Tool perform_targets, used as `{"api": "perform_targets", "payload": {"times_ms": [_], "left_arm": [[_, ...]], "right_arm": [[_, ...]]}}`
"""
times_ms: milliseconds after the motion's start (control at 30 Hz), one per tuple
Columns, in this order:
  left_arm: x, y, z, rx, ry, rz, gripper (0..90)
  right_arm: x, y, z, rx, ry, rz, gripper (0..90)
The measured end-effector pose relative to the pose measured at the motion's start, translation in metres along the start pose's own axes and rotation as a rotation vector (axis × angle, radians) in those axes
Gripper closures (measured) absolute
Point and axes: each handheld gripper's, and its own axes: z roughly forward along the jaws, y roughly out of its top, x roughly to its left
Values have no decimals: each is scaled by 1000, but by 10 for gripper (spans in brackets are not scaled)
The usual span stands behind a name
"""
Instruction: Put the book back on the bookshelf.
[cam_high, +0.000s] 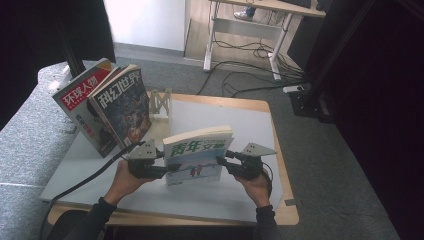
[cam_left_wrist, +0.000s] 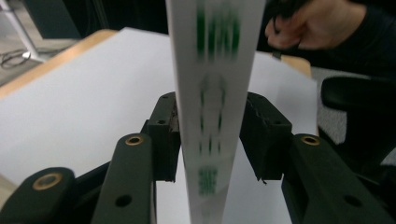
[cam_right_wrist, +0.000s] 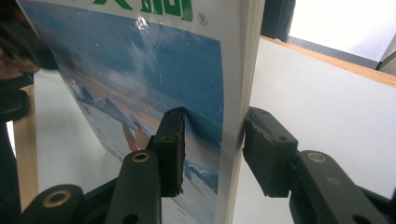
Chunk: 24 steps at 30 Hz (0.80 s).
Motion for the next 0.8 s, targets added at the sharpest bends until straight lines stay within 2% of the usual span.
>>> {"api": "perform_targets", "payload": {"times_ms": [67,200,333,400,533,633,800], "left_arm": [[3,9,-4,-17,-19,8,554],[5,28,-10,-27,-6,4,561],[7,43,-12,-12,15,-9,570],[7,48,-11,14,22,-12,587],[6,55,-7,53,40,-15,626],[6,59,-5,70,52,-19,703],[9,59,-6,75,28,-40,733]], "right_arm": [[0,0,0,0,-1,0,573],[0,0,0,1,-3,-2,573],[0,0,0,1,-2,-3,573],[0,0,0,1,-3,-3,573],[0,0,0,4,-5,-6,573],[0,0,0,5,-6,-6,577],[0,0,0,2,-9,-10,572]]}}
